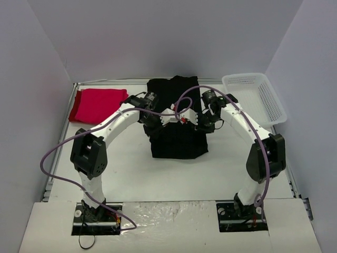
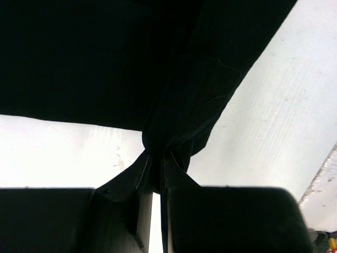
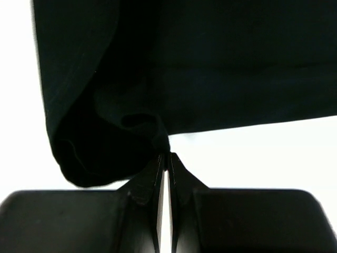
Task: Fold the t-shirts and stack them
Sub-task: Fold the folded rectangular tshirt in 1/3 of the way
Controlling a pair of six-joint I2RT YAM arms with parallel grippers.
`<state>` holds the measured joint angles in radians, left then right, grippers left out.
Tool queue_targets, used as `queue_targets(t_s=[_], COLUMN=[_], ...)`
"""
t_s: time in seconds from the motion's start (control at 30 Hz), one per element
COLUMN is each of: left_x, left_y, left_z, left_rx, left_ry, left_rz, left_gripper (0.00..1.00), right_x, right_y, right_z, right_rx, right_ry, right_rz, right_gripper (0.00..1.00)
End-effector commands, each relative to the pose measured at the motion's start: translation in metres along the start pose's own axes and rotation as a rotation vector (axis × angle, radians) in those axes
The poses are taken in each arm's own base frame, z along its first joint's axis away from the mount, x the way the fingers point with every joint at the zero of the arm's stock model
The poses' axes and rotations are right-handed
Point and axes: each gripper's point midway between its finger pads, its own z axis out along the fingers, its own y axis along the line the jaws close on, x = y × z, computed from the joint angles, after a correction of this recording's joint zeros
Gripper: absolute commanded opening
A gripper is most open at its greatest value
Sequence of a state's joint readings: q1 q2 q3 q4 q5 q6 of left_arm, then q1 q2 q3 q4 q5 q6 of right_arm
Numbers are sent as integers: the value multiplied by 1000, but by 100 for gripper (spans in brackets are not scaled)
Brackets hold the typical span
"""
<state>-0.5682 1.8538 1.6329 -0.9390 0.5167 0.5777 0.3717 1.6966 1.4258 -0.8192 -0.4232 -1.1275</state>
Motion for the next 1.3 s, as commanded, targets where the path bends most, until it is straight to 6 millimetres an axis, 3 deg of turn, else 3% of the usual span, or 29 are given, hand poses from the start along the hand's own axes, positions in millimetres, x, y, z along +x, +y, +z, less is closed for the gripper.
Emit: queue_targets(t_s=[0.0,0.37,0.63,1.0,1.2,1.27], left_x=[-16,-32,-45,-45,-50,-54], left_y=[11,62,97,131,157,162], left_z=[-20,-28,-24,-4,2,2], left_rx=[-32,-121,-170,-224,-313,-340], left_ry=[-35,-30,-49,-32,-40,-51], left_rz=[92,122,137,150,150,145], left_gripper=[2,2,2,3,10,23], right_x=[1,-2,12,30,31,30], right_y=[-26,-107,-143,-185,-206,-211], right_z=[-1,7,15,33,45,46], right_rx=[33,127,171,231,272,288], right_ry=[0,9,31,33,18,8], right_rz=[52,78,112,171,195,196], right_gripper=[0,0,0,0,0,0])
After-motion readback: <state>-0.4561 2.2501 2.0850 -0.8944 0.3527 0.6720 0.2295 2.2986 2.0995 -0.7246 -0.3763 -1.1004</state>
